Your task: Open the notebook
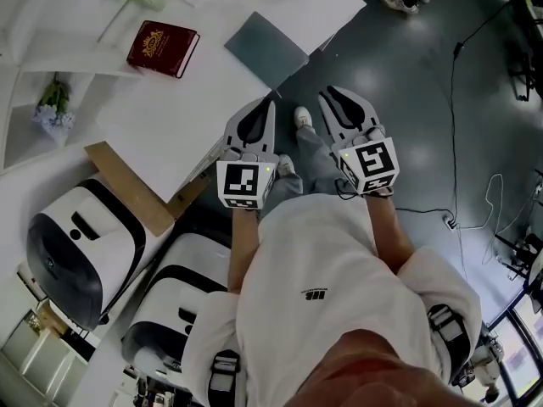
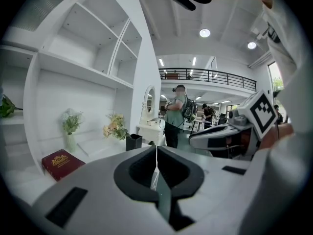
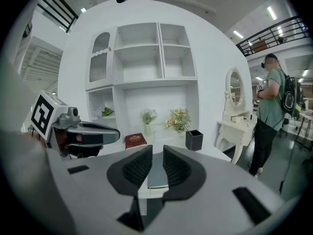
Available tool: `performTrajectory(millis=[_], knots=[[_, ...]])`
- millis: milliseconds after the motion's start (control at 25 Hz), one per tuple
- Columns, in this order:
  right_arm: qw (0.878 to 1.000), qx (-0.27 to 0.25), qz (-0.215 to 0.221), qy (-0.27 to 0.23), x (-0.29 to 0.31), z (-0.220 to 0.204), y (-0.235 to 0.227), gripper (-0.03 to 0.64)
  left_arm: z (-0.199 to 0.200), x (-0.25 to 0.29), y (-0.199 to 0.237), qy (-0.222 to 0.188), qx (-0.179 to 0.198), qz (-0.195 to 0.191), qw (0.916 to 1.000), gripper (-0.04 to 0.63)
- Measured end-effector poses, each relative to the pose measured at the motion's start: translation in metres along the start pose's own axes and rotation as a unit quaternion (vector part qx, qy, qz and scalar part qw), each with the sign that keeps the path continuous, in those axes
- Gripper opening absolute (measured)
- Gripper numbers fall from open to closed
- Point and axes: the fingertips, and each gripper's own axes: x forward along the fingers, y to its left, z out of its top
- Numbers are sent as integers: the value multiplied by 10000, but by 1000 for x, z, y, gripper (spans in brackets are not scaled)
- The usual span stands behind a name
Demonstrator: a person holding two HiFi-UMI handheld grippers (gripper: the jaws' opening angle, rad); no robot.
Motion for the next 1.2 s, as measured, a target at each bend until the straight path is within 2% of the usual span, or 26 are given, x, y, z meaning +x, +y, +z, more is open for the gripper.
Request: performTrajectory(millis=[320, 560, 760, 1200], knots=[[9988, 214, 326, 285, 1, -8, 7, 52, -6, -6, -5, 348, -106, 167, 9992, 0], [9942, 582, 654, 619, -6, -15, 20, 52, -10, -24, -15, 860, -275, 320, 9954, 0], [9947, 573, 586, 616, -16, -12, 17, 52, -5, -26, -24, 814, -252, 257, 9960, 0], [9900, 737, 730, 951, 1, -41, 19, 52, -28, -21, -25, 1032, -501, 234, 9931, 0]])
